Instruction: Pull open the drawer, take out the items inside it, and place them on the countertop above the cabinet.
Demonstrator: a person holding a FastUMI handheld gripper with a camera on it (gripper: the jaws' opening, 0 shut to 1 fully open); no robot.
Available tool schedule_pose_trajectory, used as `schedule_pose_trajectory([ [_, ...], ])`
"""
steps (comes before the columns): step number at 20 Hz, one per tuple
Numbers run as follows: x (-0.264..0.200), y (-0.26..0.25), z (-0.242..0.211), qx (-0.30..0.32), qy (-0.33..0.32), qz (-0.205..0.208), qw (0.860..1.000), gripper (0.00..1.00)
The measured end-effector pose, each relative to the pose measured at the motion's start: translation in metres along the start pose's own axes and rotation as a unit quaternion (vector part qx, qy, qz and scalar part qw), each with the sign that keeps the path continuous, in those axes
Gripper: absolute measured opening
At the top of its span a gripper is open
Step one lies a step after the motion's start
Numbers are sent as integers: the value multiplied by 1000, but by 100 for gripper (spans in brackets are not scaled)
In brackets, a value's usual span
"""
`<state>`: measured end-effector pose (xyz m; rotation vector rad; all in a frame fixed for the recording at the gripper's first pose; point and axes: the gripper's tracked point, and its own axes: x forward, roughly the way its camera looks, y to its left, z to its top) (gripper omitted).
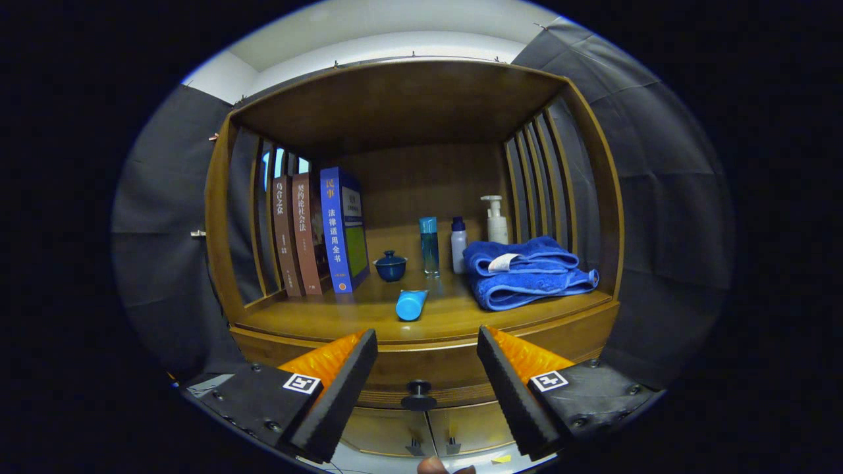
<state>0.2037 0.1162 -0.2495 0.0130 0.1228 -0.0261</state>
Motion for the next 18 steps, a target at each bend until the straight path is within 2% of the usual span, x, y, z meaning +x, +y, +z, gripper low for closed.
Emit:
schedule_pose_trajectory([
  [6,-34,-5,45,-12,-23,4,1000,100],
  [13,-77,4,100,33,-27,30,999,99],
  [18,-106,12,141,11,-46,46,998,99],
])
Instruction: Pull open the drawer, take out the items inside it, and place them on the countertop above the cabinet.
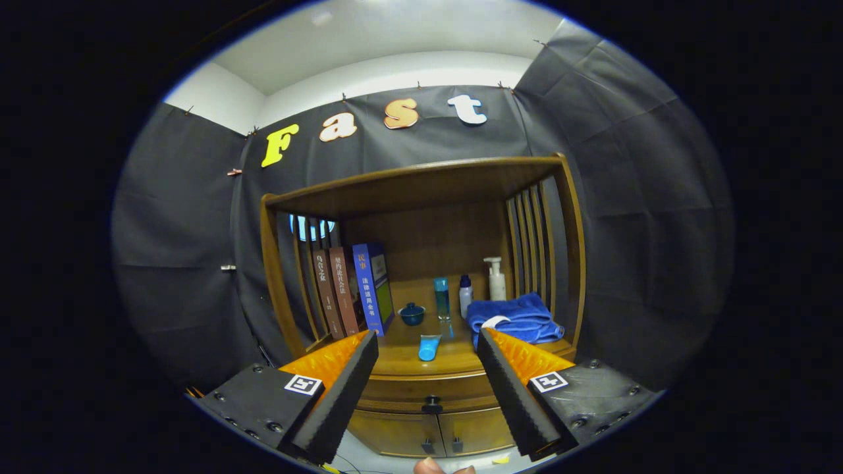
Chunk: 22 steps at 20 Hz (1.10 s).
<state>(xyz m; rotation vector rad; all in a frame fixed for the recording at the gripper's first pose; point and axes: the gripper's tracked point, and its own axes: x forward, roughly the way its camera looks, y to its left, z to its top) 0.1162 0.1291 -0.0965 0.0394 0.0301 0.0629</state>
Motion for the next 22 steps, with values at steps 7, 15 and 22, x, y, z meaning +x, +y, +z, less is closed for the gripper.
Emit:
schedule_pose_trajectory([
  [7,-26,29,35,2,-3,37,999,99],
  [15,-24,31,24,-9,8,38,999,99],
  [22,-24,31,29,-14,2,34,999,99],
])
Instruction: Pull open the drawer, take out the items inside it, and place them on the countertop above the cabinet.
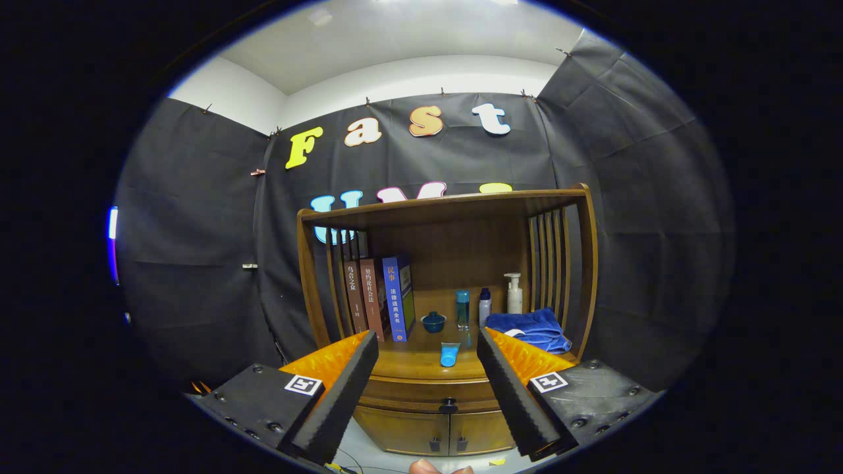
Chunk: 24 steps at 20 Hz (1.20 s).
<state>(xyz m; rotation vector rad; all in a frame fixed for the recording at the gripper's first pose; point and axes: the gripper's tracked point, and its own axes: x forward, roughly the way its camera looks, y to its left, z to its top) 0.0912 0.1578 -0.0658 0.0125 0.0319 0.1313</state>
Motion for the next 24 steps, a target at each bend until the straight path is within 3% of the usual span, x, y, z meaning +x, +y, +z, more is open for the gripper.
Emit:
schedule_pose_trajectory([
  [24,1,5,5,-4,-6,-4,1000,99],
])
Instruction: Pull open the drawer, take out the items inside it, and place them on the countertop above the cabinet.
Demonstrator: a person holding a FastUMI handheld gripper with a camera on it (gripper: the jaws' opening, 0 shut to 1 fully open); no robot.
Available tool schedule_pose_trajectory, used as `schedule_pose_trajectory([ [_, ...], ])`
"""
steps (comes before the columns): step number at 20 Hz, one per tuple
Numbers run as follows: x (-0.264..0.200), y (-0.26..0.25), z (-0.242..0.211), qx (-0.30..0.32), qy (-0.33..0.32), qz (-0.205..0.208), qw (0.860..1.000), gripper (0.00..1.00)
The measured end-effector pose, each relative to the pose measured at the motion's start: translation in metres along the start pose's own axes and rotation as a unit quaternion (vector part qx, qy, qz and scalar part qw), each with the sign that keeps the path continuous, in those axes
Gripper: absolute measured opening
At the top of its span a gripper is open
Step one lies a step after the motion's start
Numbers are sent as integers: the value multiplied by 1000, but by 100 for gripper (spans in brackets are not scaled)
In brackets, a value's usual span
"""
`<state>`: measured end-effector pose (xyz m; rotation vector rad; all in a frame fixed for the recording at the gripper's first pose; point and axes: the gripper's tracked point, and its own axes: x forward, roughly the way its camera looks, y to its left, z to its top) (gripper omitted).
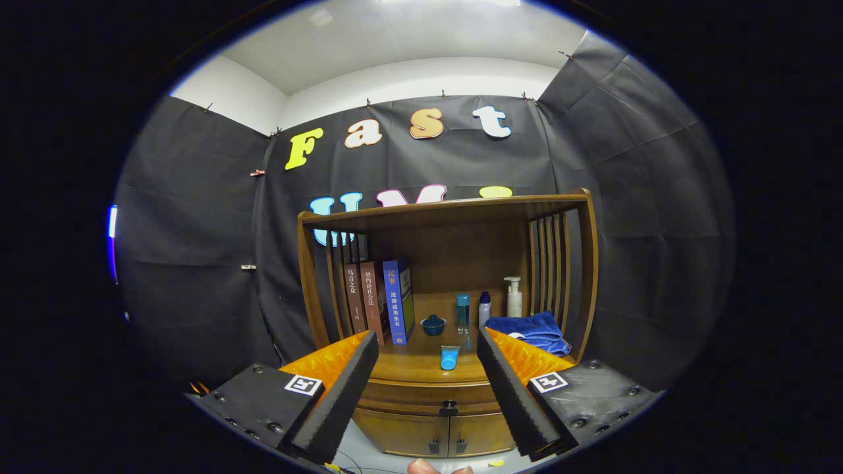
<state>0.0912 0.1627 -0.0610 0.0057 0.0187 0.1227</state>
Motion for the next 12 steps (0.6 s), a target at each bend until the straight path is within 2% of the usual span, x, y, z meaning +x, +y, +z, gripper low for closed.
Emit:
schedule_pose_trajectory([
  [12,-1,4,-3,-8,1,-2,1000,99],
])
